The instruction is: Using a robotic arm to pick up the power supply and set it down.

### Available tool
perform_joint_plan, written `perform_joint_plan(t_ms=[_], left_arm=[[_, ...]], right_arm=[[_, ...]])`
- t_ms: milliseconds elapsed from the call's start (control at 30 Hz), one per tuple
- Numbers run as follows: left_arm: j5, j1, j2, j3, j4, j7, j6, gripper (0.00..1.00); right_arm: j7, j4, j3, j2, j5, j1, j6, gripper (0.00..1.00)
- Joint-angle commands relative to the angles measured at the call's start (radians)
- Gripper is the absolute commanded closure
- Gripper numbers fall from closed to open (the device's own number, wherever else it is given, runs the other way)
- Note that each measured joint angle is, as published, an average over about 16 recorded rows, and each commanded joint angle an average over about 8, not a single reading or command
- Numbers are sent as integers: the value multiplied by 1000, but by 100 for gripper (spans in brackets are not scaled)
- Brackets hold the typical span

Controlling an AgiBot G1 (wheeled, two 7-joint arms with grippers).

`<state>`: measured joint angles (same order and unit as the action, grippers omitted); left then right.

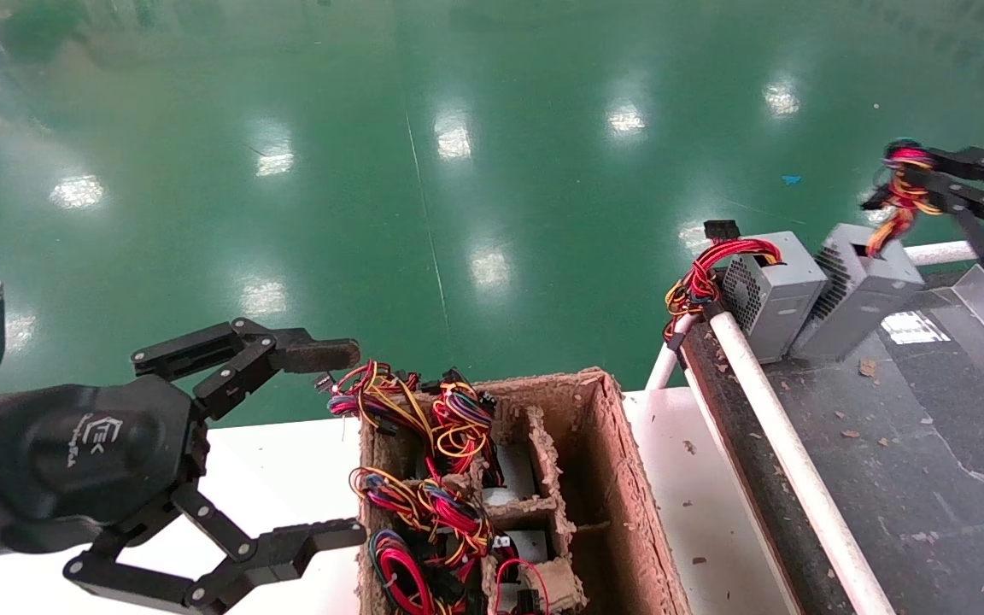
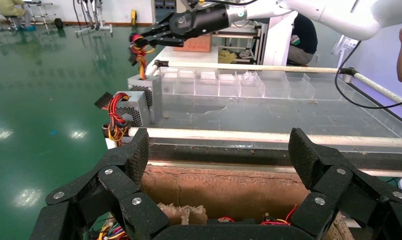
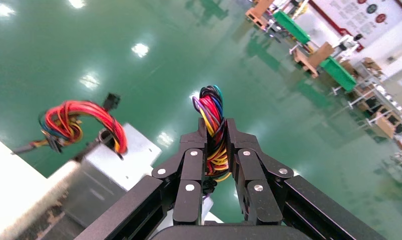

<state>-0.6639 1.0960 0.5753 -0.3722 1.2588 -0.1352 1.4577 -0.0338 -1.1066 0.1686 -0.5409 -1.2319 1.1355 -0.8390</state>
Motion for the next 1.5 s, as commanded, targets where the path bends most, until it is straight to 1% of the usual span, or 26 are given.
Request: perform_joint_plan(t_ms=[33, 267, 300, 567, 1000, 1267, 1500], left_arm=[[0, 0, 0, 0, 0, 0, 0, 0], [0, 0, 0, 0, 0, 0, 0, 0], [0, 0, 0, 0, 0, 0, 0, 0], [0, 0, 0, 0, 0, 0, 0, 0], [0, 0, 0, 0, 0, 0, 0, 0], [0, 0, 0, 0, 0, 0, 0, 0], [0, 0, 0, 0, 0, 0, 0, 0]], right_arm=[[13, 7, 28, -20, -26, 40, -10, 90], [20, 81, 84, -80, -89, 143, -32, 2], [19, 90, 88, -86, -94, 152, -33, 0], [16, 131, 100, -104, -98, 186, -60, 0], [51, 196, 106, -104, -52, 225, -161, 0], [80, 257, 57, -120, 65, 235, -231, 0], [97, 230, 50, -120, 124, 209, -280, 0]])
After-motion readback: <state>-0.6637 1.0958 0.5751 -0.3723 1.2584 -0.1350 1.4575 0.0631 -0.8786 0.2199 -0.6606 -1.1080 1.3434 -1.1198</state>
